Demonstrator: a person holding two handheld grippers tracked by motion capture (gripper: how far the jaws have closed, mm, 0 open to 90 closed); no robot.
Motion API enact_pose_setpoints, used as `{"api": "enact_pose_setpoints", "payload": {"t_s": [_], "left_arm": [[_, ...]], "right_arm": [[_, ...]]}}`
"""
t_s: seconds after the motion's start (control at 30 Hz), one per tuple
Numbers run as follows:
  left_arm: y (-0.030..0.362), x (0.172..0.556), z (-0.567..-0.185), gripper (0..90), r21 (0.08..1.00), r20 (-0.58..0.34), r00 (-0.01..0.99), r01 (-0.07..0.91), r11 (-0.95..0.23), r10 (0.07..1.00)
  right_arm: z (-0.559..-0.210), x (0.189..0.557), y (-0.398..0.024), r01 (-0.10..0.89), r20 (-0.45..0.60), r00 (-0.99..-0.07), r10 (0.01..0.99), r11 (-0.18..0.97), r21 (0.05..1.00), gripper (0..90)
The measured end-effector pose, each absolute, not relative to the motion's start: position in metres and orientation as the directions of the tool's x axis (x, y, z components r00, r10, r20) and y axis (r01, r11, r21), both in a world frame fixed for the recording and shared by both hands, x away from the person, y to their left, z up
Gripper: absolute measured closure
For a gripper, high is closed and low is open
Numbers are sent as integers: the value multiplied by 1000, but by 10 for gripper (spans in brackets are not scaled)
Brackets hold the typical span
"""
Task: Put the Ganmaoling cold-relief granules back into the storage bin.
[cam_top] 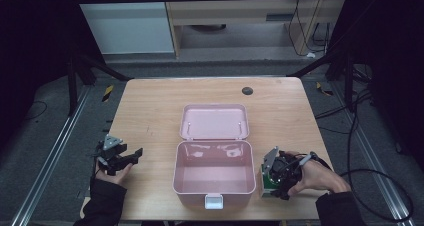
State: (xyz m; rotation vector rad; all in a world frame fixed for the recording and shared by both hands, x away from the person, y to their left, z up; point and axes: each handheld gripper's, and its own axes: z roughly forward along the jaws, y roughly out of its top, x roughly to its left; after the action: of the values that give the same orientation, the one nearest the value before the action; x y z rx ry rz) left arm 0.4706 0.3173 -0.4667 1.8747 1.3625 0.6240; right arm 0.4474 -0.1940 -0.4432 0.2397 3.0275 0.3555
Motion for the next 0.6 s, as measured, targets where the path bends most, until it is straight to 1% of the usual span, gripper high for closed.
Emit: {"api": "enact_pose_setpoints", "payload": {"t_s": [0.23,0.47,0.6], "left_arm": [[317,470,-467,327,784,-31,322,595,-177,946],[317,470,-466,327,785,-30,322,594,-177,946],[317,470,-466,327,785,-30,322,594,-177,946]], "right_arm": [[-446,448,-194,148,-61,-984,166,961,233,110],[-443,448,-197,152,-49,-985,167,961,233,154],[-442,446,-198,153,-50,-984,168,962,227,159]]}}
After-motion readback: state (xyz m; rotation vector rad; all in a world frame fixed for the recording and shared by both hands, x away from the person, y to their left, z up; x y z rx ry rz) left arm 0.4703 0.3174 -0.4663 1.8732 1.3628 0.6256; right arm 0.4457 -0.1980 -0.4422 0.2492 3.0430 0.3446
